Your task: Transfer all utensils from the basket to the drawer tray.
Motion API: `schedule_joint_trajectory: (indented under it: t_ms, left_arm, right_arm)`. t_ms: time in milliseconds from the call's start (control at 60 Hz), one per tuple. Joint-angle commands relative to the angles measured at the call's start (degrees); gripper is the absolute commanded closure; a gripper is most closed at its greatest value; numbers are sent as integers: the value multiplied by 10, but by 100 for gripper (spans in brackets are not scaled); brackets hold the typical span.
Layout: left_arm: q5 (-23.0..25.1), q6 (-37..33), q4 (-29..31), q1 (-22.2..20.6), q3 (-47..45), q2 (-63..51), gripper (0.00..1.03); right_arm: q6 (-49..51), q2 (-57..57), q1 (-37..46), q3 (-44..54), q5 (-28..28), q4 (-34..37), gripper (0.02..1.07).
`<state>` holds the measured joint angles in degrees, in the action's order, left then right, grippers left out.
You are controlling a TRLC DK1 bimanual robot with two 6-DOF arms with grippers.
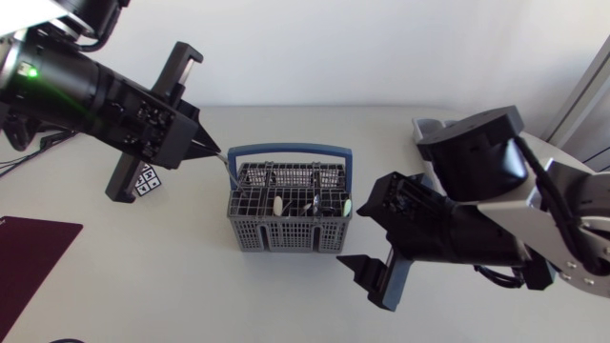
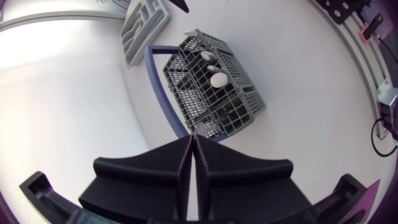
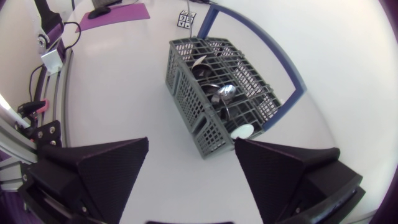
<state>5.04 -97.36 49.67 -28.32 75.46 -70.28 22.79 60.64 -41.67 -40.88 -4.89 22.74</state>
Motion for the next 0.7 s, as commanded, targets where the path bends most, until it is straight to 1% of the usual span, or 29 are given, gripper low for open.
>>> schedule_joint_trajectory:
  t_ms: [0, 50, 100, 117, 150, 183, 200, 217, 233, 250, 333, 400, 517, 583, 600, 650, 683]
  left_arm:
    - [-11, 25, 7, -9, 16, 24, 100]
    - [-23, 64, 15, -17, 23, 26, 100]
    - [-35, 118, 26, -27, 36, 24, 100]
    - [-36, 125, 26, -29, 37, 24, 100]
    - [-39, 183, 30, -33, 50, 22, 100]
    - [-39, 220, 32, -39, 58, 19, 100]
    - [-39, 268, 33, -46, 69, 14, 100]
    - [-38, 286, 33, -47, 73, 10, 100]
    - [-37, 328, 32, -51, 84, 3, 100]
    - [-36, 354, 32, -54, 88, -2, 100]
    - [-36, 469, 13, -68, 98, -29, 100]
    - [-36, 560, -16, -82, 96, -47, 100]
    - [-37, 661, -34, -97, 94, -77, 100]
    - [-37, 713, -34, -106, 103, -93, 100]
    - [-37, 716, -34, -108, 104, -95, 100]
    - [-36, 761, -34, -111, 116, -111, 100]
    - [-25, 786, -29, -111, 123, -122, 100]
  right_arm:
    - [0, -18, -6, 15, 11, 7, 7]
    - [-5, -25, -9, 16, 16, 9, 7]
    - [-9, -37, -11, 17, 24, 9, 7]
    - [-11, -40, -12, 18, 26, 9, 7]
    - [-12, -49, -12, 19, 28, 9, 7]
    - [-13, -55, -13, 21, 33, 9, 7]
    - [-16, -62, -13, 23, 38, 7, 7]
    - [-16, -65, -13, 24, 39, 6, 7]
    - [-17, -70, -13, 24, 41, 5, 7]
    - [-16, -73, -13, 24, 42, 5, 7]
    - [-16, -87, -13, 22, 54, -3, 7]
    - [-17, -93, -14, 19, 60, -11, 7]
    - [-16, -91, -38, 12, 101, -32, 7]
    - [-14, -84, -59, 8, 125, -45, 7]
    - [-13, -82, -61, 7, 132, -51, 7]
    - [-9, -69, -75, 4, 153, -63, 7]
    - [-5, -59, -84, 2, 165, -74, 8]
